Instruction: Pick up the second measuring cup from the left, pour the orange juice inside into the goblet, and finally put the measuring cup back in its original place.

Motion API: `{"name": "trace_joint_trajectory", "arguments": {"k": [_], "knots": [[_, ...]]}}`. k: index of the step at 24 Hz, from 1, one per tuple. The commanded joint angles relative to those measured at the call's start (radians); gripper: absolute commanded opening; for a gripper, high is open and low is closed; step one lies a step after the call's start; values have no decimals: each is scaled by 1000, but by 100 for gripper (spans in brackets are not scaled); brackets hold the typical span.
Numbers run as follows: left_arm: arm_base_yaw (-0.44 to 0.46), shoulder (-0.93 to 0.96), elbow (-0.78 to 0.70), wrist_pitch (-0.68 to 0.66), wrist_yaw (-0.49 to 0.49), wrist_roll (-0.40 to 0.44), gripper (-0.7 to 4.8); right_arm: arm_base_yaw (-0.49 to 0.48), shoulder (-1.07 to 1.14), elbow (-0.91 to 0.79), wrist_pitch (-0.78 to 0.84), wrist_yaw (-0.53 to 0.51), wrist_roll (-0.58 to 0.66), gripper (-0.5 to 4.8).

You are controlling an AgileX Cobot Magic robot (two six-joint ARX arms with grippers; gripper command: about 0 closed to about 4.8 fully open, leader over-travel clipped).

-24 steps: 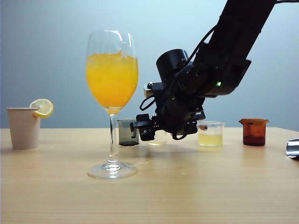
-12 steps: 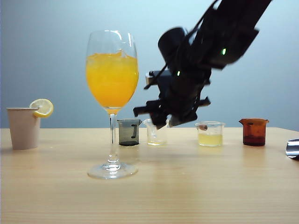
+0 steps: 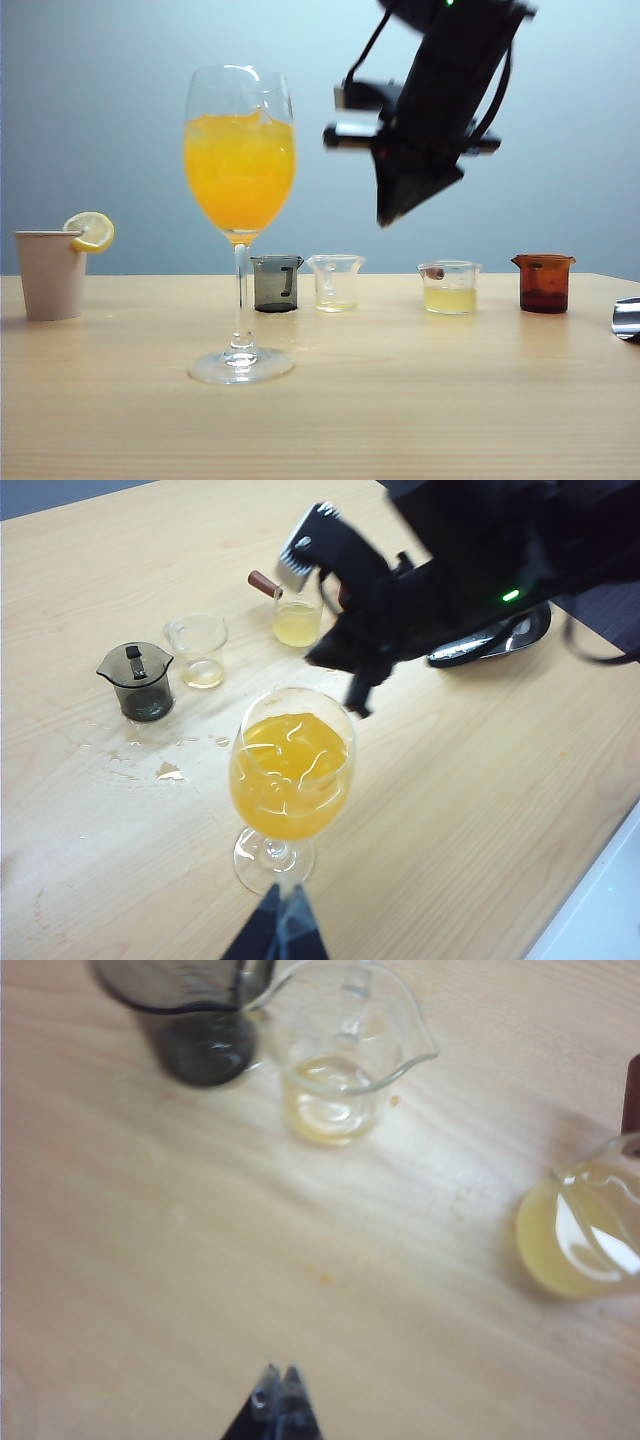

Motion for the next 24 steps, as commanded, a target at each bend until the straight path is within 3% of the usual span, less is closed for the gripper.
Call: {"name": "trace_joint_trajectory", "arguments": {"k": [1, 13, 18, 24], "knots": [[0, -8, 7, 16, -7, -27, -6, 1, -109, 2, -77, -29, -2, -5], [0, -50, -8, 62, -118, -26, -6, 0, -541, -55, -197, -64, -39, -5], [0, -184, -184, 237, -119, -25, -6, 0, -821, -303, -39, -61, -53, -5], [0, -349, -409, 420, -205, -17, -6, -1, -1017, -524, 156, -42, -54, -5]]}}
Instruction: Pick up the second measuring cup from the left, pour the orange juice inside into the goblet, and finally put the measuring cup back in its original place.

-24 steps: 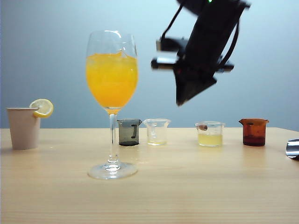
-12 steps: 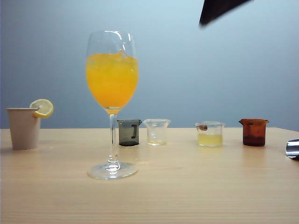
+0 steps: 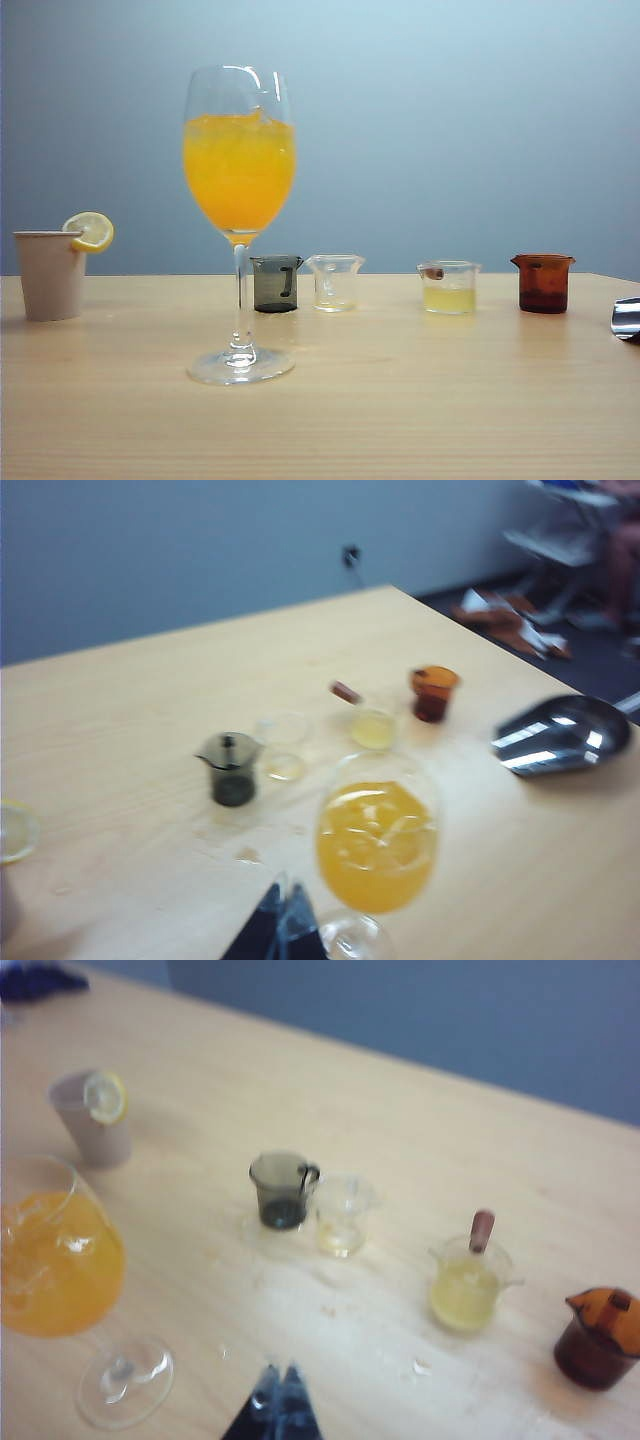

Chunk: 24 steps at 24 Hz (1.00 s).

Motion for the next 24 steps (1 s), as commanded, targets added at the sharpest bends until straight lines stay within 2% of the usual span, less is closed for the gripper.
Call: {"name": "trace_joint_trajectory", "arguments": {"k": [1, 8, 12, 16, 19, 24], "knots": [[-1, -57, -80, 99, -39, 8, -6, 0, -69, -69, 82, 26, -2, -5], [-1, -167, -300, 266, -35, 9, -6, 0, -142, -172, 147, 115, -2, -5], [-1, -220, -392, 318, -35, 9, -6, -1, -139, -177, 122, 192, -2, -4], [-1, -291, -484, 371, -37, 8, -6, 0, -139, -177, 84, 196, -2, -4], [-1, -302, -531, 450, -34, -27, -6, 0, -139, -177, 84, 196, -2, -4], [0, -302, -572, 550, -46, -18, -6, 0, -139, -177, 84, 196, -2, -4]]}}
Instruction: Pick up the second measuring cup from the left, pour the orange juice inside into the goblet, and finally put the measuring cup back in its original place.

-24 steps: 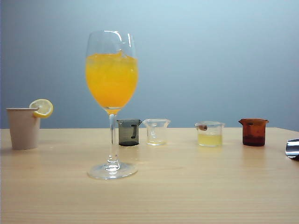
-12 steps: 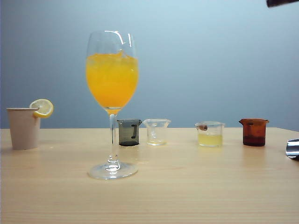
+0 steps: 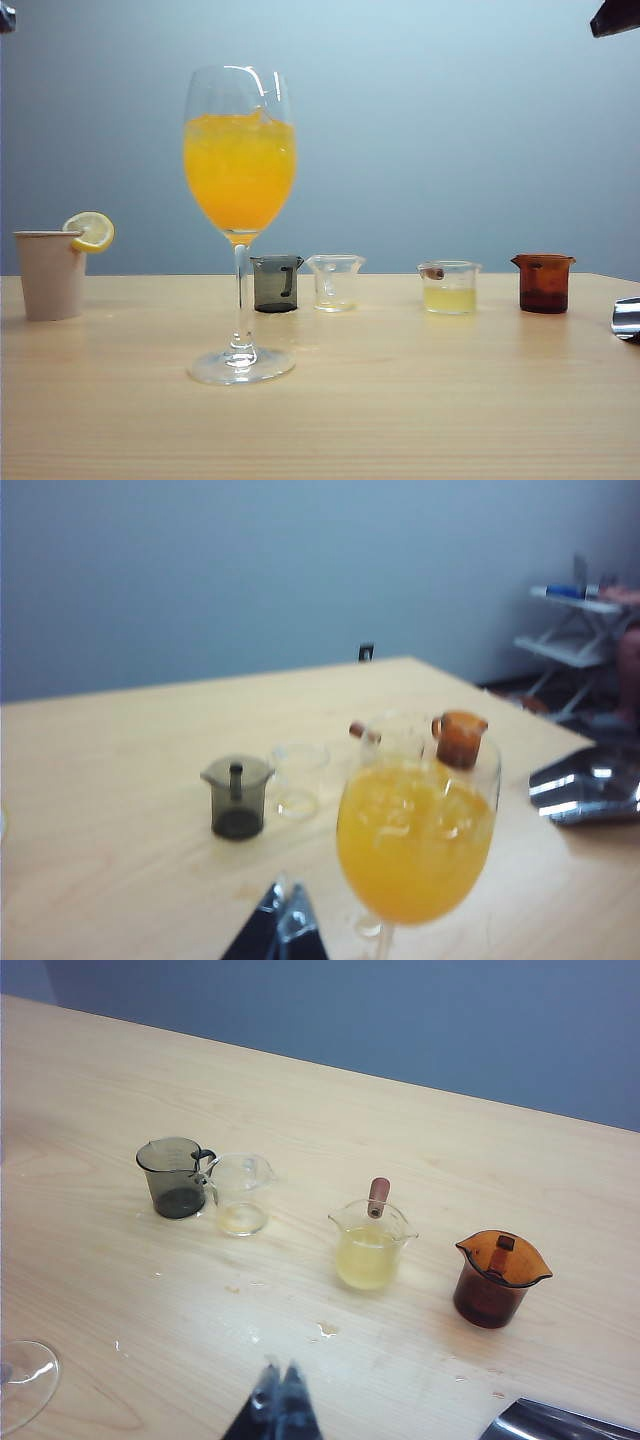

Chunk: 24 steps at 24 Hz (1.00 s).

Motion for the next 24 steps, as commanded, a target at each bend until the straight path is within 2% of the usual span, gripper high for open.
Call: {"name": "trace_joint_trajectory", "arguments": {"k": [1, 5, 8, 11, 13, 17, 19, 21, 24], "knots": [[0, 0, -13, 63, -24, 3, -6, 1, 0, 4, 12, 4, -2, -4], [3, -17, -39, 99, -53, 8, -6, 1, 0, 4, 12, 4, -2, -4], [10, -45, -59, 97, -52, 75, -6, 1, 0, 4, 13, 4, -2, -4], [51, -91, -87, 97, -50, 86, -6, 1, 0, 4, 13, 3, -2, -4], [107, -97, -98, 96, -46, 81, -6, 1, 0, 4, 13, 4, -2, -4], [328, -97, -105, 75, 20, 55, -6, 1, 0, 4, 13, 4, -2, -4], [423, -97, -124, 76, 19, 22, -6, 2, 0, 4, 12, 3, -2, -4], [484, -97, -149, 77, 19, 18, -6, 1, 0, 4, 13, 4, -2, -4], [496, -97, -183, 108, -11, -15, -6, 2, 0, 4, 12, 4, -2, -4]]}}
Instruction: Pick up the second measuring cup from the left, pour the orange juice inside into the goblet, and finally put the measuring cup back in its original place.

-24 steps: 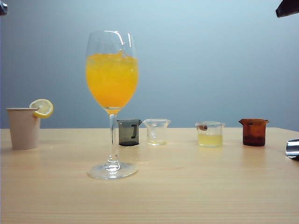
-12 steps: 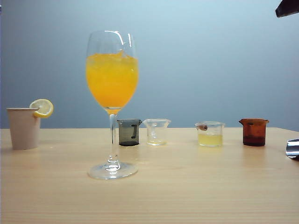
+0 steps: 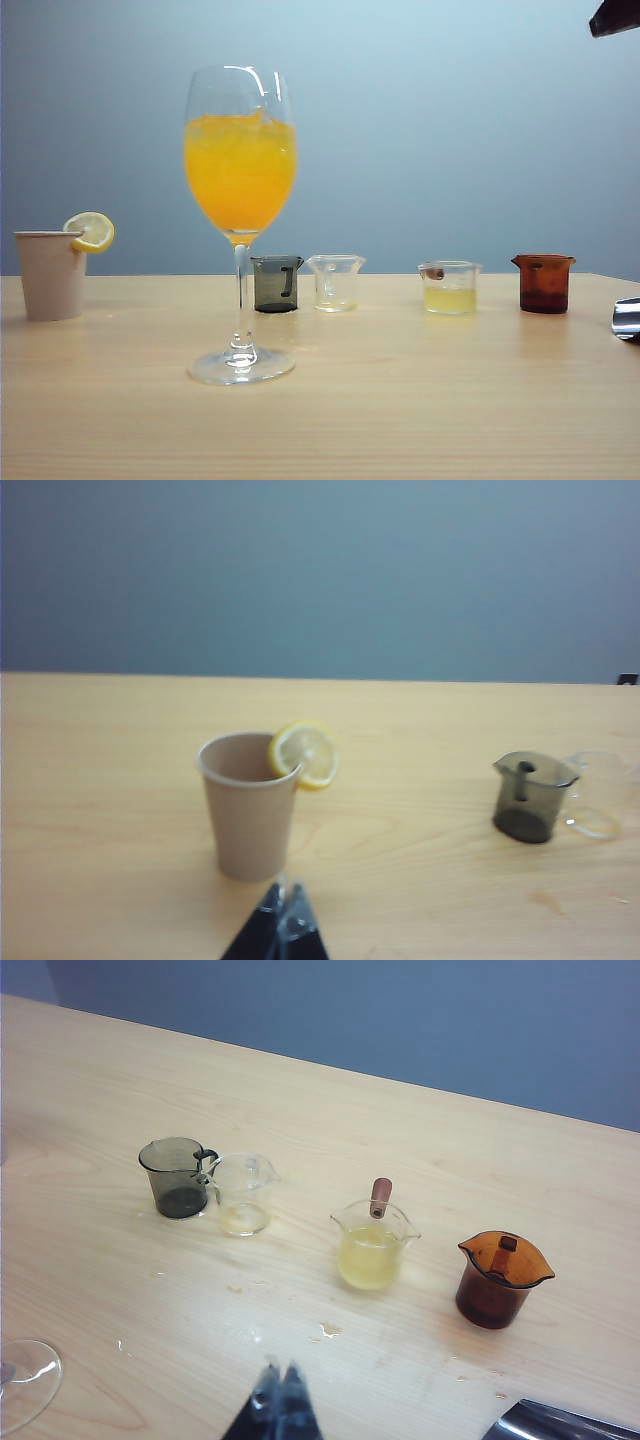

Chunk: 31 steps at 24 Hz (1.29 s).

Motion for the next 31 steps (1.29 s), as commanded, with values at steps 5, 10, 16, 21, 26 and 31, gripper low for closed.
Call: {"name": "trace_joint_trajectory", "arguments": {"k": [5, 10, 16, 21, 26, 31], "knots": [[-10, 1, -50, 41, -130, -37, -6, 0, -1, 3, 13, 2, -2, -4], [-19, 1, -50, 45, -150, 7, -6, 1, -1, 3, 13, 3, -2, -4], [-19, 1, -50, 60, -132, 71, -6, 1, -1, 3, 13, 2, -2, -4], [-18, 1, -50, 61, 24, 42, -6, 1, -1, 3, 13, 3, -2, -4], [-18, 1, -50, 61, -72, 32, -6, 1, -1, 3, 13, 3, -2, -4], [-18, 1, -50, 77, -114, 46, -2, 1, -1, 3, 13, 2, -2, -4]]}}
